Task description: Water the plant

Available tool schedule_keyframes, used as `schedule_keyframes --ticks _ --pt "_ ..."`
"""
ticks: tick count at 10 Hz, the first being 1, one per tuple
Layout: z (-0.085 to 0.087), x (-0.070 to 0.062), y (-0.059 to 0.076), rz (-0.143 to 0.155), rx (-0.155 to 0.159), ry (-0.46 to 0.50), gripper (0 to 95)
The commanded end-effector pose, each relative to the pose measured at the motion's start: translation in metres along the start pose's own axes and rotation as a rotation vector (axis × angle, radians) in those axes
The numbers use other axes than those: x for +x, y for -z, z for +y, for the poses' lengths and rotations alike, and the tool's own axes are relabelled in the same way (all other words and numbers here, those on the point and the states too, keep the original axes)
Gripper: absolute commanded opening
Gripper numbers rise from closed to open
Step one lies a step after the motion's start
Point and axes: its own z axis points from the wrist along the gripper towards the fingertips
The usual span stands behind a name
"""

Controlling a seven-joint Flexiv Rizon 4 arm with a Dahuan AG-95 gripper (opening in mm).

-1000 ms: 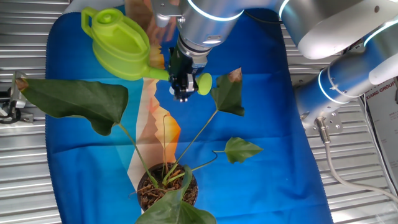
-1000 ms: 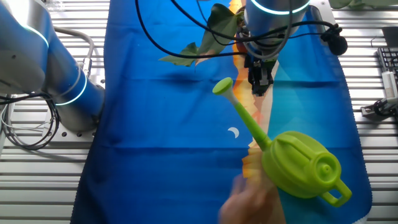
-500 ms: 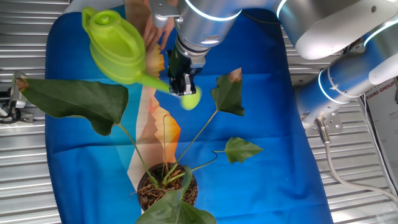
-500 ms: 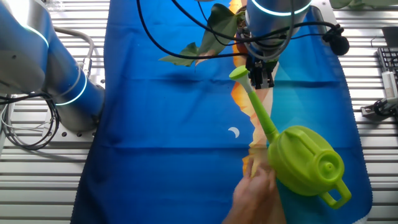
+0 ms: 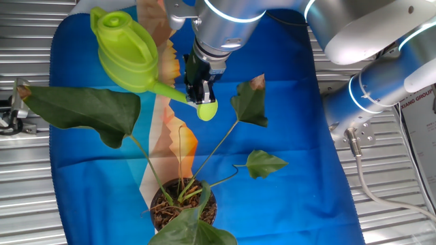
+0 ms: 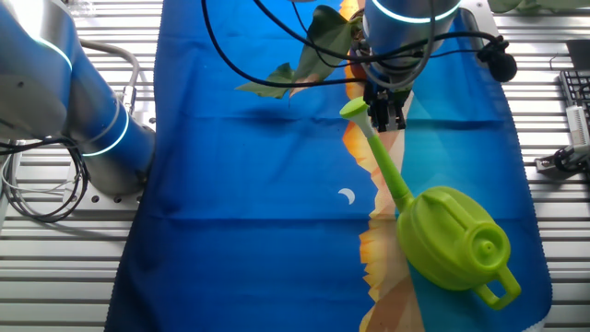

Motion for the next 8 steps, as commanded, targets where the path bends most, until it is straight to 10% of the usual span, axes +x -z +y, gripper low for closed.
schedule_keyframes --ticks 1,8 --pt "0.0 0.0 0.0 0.001 -0.002 0.002 0.0" --pt "-0.006 -0.009 0.013 0.024 -0.011 0.048 0.0"
